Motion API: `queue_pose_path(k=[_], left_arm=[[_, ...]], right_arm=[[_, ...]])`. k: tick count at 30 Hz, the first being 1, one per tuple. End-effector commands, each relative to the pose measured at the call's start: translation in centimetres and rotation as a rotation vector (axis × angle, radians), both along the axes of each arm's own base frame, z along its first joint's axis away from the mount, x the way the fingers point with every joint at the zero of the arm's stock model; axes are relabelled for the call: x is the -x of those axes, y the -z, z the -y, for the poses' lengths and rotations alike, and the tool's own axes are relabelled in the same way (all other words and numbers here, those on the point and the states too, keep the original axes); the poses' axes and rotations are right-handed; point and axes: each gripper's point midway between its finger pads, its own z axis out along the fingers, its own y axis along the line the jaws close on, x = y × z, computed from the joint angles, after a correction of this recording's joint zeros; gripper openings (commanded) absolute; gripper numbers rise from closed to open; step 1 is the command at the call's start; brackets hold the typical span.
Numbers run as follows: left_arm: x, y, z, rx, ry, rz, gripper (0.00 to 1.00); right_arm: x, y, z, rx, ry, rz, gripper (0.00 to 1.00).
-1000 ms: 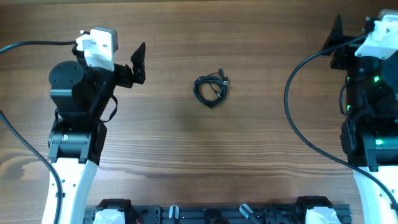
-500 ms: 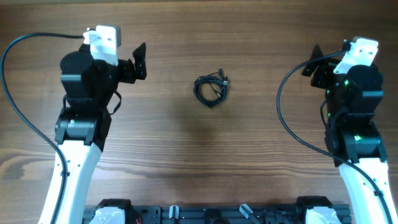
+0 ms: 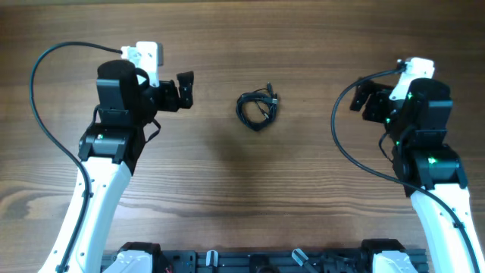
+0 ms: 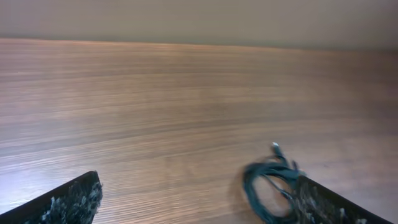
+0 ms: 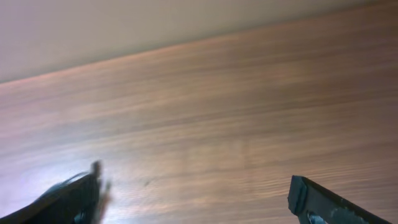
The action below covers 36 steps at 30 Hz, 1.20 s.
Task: Untangle cables
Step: 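Move both grippers inward toward the black cable bundle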
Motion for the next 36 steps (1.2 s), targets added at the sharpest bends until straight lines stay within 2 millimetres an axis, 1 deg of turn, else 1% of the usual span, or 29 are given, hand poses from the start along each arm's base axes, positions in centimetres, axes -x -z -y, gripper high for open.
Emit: queue_pose_path(k=[1,4,7,14,15,17,18,22,24,26,27,31,34,36], left_arm=[[0.8,0.1,2.3,0.088,0.105,-0.025,1.0],[1.0,0.4,2.3,0.094,0.1,-0.041,1.0],[1.0,0.5,2.3,0.094,0.1,-0.046,1.0],[1.3,0.8,2.3,0.089,0.103,-0.063,1.0],[1.3,0.9,2.3,0.089,0.104,-0.065,1.0],[1.5,1.3,2.7,0.063,0.131,-0.071,1.0],[1.5,1.5,2.9,0.055,0.14,-0.072,1.0],[1.2,3.4,3.7,0.044,0.164,-0.121,1.0],[1.0,5.2,4.1,0.041,0.173,-0.172,0.98],[0.8,7.0,4.5,0.037,0.181,-0.219,0.95],[0.5,8.1,4.9,0.035,0.188,-0.243,0.95],[0.2,9.0,5.8,0.032,0.21,-0.25,0.95],[0.2,9.1,7.2,0.027,0.245,-0.236,0.95],[0.3,9.0,8.0,0.029,0.267,-0.231,0.95]], right_arm=[[0.4,0.5,-2.6,-0.103,-0.113,-0.029,1.0],[1.2,1.6,-2.6,-0.126,-0.096,-0.088,1.0],[2.4,3.1,-2.4,-0.121,-0.087,-0.168,1.0],[2.0,2.6,-2.6,-0.125,-0.1,-0.14,1.0],[2.0,2.6,-2.9,-0.123,-0.12,-0.139,1.0],[2.2,2.6,-4.6,-0.094,-0.267,-0.134,1.0],[2.2,2.8,-4.9,-0.088,-0.296,-0.136,1.0],[1.7,4.9,-5.5,-0.104,-0.336,-0.2,1.0],[1.4,6.1,-6.0,-0.124,-0.362,-0.232,1.0],[1.0,6.7,-6.6,-0.149,-0.386,-0.245,0.99],[0.7,7.0,-7.0,-0.166,-0.405,-0.246,0.99],[0.6,7.1,-8.0,-0.18,-0.477,-0.233,0.98],[0.4,7.2,-8.8,-0.182,-0.545,-0.215,0.99],[0.2,7.6,-8.9,-0.186,-0.549,-0.222,0.99]])
